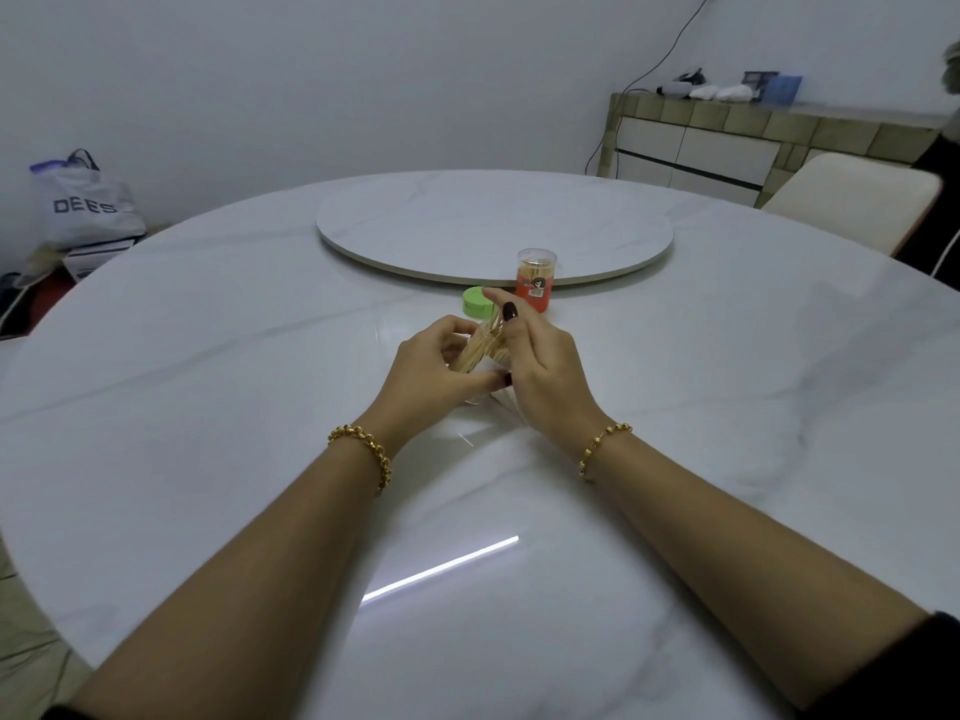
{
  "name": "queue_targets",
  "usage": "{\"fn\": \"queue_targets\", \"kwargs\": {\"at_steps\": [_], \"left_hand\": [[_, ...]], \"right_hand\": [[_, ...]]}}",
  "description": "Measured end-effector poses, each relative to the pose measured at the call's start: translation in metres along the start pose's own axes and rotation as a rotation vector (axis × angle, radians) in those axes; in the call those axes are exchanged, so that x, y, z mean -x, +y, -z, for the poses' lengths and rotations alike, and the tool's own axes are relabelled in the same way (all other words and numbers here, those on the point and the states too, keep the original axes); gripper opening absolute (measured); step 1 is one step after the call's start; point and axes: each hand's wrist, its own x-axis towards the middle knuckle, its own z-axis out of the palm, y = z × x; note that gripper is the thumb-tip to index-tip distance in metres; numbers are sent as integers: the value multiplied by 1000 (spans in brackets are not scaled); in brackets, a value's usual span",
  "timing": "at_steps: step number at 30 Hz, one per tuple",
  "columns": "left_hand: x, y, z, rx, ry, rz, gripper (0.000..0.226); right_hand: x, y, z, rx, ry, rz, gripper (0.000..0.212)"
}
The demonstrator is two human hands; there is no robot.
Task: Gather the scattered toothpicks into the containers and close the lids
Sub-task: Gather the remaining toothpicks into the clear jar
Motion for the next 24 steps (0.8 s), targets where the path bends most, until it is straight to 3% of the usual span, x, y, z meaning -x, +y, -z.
{"fn": "queue_targets", "kwargs": {"at_steps": [8,24], "left_hand": [[0,0,3,-15,52,-15,46],[-1,0,10,-2,70,5,48]], "right_hand": [[2,7,4,53,-34,-18,49],[9,0,0,29,-17,161,42]]}}
